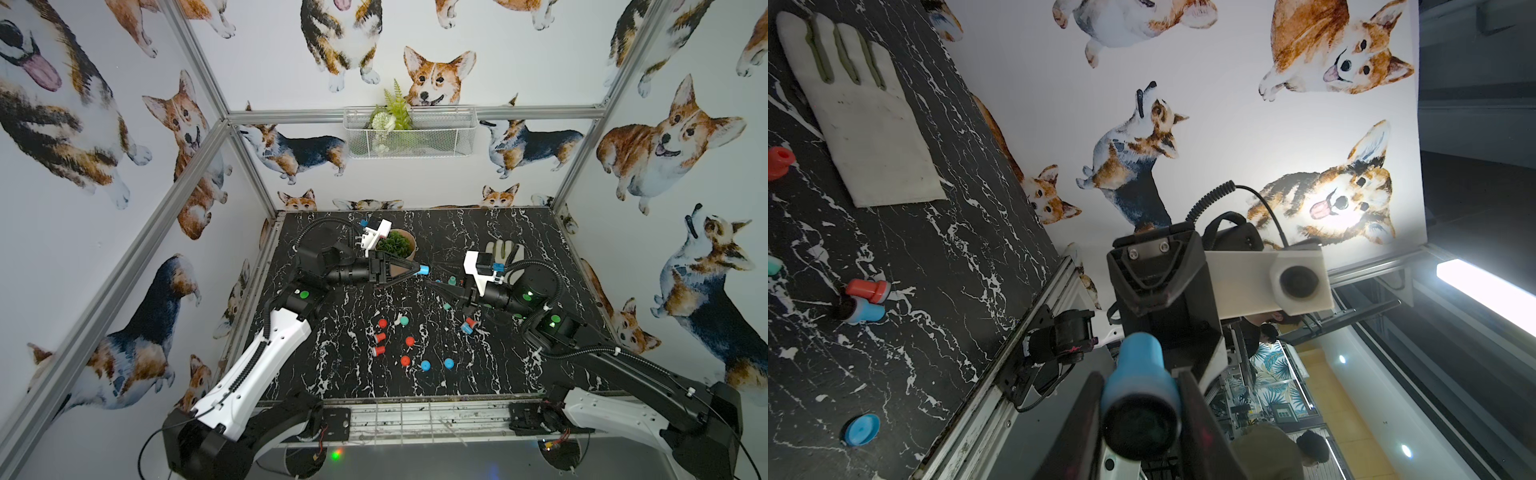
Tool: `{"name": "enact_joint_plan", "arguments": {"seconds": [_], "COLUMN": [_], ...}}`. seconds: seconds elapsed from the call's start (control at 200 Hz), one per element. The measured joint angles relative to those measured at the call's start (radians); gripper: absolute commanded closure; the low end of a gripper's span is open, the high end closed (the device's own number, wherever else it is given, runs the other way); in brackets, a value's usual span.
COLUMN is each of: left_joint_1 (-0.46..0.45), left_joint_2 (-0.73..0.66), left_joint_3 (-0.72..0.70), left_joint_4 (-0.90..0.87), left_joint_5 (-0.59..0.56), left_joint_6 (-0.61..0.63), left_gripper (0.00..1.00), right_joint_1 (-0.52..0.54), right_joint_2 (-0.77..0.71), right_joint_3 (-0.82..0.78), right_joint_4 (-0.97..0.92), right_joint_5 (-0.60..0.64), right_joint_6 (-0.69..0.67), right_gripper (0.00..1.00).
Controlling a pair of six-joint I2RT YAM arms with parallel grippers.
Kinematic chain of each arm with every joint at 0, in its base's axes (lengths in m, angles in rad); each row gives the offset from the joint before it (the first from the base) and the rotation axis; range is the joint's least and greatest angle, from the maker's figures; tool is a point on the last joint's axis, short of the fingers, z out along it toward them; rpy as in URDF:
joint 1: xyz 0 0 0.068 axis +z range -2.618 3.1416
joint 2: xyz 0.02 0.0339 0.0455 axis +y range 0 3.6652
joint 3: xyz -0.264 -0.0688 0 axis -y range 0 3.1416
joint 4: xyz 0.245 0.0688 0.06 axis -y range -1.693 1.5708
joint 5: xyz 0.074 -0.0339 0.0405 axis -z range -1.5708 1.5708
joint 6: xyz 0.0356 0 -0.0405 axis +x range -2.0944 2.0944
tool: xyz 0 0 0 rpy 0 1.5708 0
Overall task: Close the stamp cap
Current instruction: Pick up the stamp from the center of the board.
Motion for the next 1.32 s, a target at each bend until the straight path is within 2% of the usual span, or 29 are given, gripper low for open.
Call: {"name": "enact_joint_plan", "arguments": {"seconds": [0.301,0.511,0.662,0.742,0.912,1.043,1.128,1.318], "left_joint_1": [-0.005,-0.003,0.001,0.001,0.0,-0.005,-0.005,-0.005], "left_joint_2": [-0.019,-0.027,-0.031,-0.033,-0.04,-0.043,-0.043,-0.043], "left_joint_3": [-0.013,-0.022,-0.026,-0.033,-0.043,-0.045,-0.045,-0.02], "left_joint_4": [0.018,0.029,0.035,0.043,0.044,0.043,0.028,-0.081], "left_joint_5": [0.024,0.012,-0.002,-0.002,0.0,0.014,0.014,-0.007], "left_joint_6": [-0.004,-0.004,-0.004,-0.004,-0.003,0.004,0.014,0.084], "left_gripper": [0.86,0.86,0.86,0.86,0.84,0.83,0.78,0.51], "right_joint_1": [0.006,0.017,0.018,0.019,0.027,0.033,0.035,0.043], "right_joint_2": [0.078,0.107,0.117,0.112,0.096,0.076,0.069,0.023], "right_joint_3": [0.019,0.025,0.027,0.027,0.018,0.01,0.004,-0.008], "right_joint_4": [0.088,0.12,0.134,0.126,0.114,0.1,0.091,0.018], "right_joint_5": [-0.057,-0.066,-0.055,-0.053,-0.047,-0.047,-0.035,0.0], "right_joint_6": [0.0,0.0,0.0,0.0,0.003,0.012,0.021,0.029], "right_gripper": [0.68,0.82,0.83,0.78,0.77,0.86,0.89,0.93]}}
